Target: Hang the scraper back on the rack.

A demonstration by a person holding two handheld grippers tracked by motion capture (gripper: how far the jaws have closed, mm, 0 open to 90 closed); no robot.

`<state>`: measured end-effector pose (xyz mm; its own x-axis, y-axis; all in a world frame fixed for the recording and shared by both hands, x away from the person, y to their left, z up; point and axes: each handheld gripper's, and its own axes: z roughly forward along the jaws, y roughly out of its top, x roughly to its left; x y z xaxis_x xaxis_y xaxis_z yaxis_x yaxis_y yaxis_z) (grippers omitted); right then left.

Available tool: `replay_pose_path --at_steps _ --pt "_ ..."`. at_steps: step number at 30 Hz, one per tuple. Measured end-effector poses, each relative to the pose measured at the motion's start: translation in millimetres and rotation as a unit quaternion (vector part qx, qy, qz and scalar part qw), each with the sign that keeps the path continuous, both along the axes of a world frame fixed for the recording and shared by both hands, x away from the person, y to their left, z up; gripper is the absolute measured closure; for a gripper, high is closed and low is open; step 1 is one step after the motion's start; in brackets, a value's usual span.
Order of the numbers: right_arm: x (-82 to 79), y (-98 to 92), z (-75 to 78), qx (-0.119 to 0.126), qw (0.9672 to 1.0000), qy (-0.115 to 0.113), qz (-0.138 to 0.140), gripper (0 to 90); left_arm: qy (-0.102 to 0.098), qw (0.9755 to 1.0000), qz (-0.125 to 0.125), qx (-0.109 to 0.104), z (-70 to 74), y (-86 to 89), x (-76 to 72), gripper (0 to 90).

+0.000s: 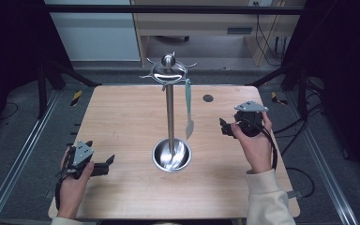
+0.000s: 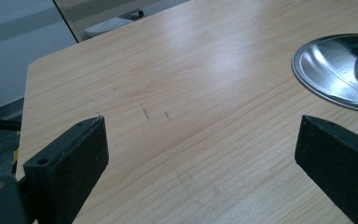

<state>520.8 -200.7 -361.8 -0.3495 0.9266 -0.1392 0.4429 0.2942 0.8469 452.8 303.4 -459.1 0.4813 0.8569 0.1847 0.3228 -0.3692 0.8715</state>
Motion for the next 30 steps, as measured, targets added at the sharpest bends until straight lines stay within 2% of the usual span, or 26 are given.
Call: replay_pose_path --at_steps 11,19,24,30 --pt "8.0 -15.6 -34.9 0.009 0.9992 0.028 -0.026 11.4 0.0 1.0 0.0 -0.005 -0.1 0.5 0.4 2.4" --pt "8.5 -23.5 -50.8 0.012 0.9987 0.037 -0.032 11.5 -0.001 1.0 0.003 -0.004 0.0 1.0 0.5 2.4" --pt "10.2 -26.1 -63.8 0.006 0.998 0.054 -0.032 12.0 -0.002 1.0 0.004 -0.004 0.1 1.1 0.3 2.4" --pt "14.7 -26.2 -78.9 0.01 0.9968 0.072 -0.033 13.4 -0.001 1.0 0.005 -0.004 -0.4 0.6 0.9 2.4"
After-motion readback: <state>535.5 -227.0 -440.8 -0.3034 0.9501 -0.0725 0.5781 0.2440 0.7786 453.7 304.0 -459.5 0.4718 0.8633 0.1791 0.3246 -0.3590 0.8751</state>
